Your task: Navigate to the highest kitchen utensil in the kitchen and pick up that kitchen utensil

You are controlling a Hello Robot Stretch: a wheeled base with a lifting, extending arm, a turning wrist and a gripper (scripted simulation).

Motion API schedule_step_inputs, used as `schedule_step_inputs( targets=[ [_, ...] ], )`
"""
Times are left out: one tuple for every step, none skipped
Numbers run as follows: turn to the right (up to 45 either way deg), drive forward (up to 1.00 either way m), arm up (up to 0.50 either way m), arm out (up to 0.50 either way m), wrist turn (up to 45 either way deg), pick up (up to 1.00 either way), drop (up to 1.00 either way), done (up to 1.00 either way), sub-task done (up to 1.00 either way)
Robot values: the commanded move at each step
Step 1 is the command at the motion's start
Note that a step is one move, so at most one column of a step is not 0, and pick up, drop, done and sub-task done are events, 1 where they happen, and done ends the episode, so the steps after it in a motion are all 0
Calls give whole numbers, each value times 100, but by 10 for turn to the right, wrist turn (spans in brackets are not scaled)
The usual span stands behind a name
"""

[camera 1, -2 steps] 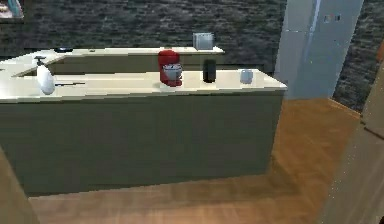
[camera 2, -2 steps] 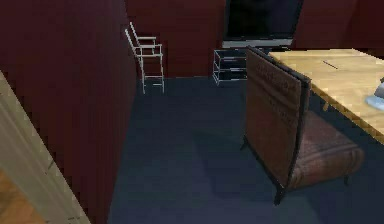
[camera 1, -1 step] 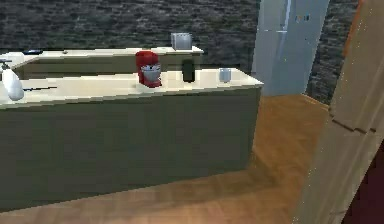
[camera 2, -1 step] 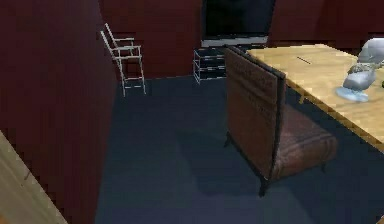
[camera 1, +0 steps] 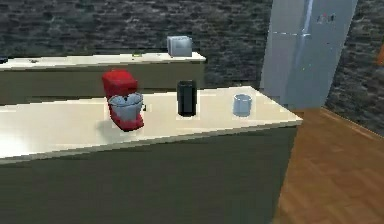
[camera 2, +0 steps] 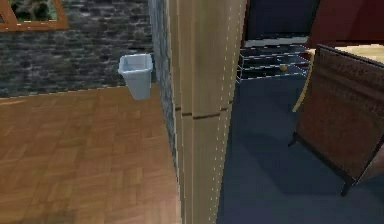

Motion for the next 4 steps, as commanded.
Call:
schedule_step_inputs(
  targets=[
    [-90, 0, 0, 0, 0, 0, 0, 0, 0],
    [0, 30, 0, 0, 0, 0, 0, 0, 0],
    [450, 0, 0, 0, 0, 0, 0, 0, 0],
    [210, 0, 0, 0, 0, 0, 0, 0, 0]
  ],
)
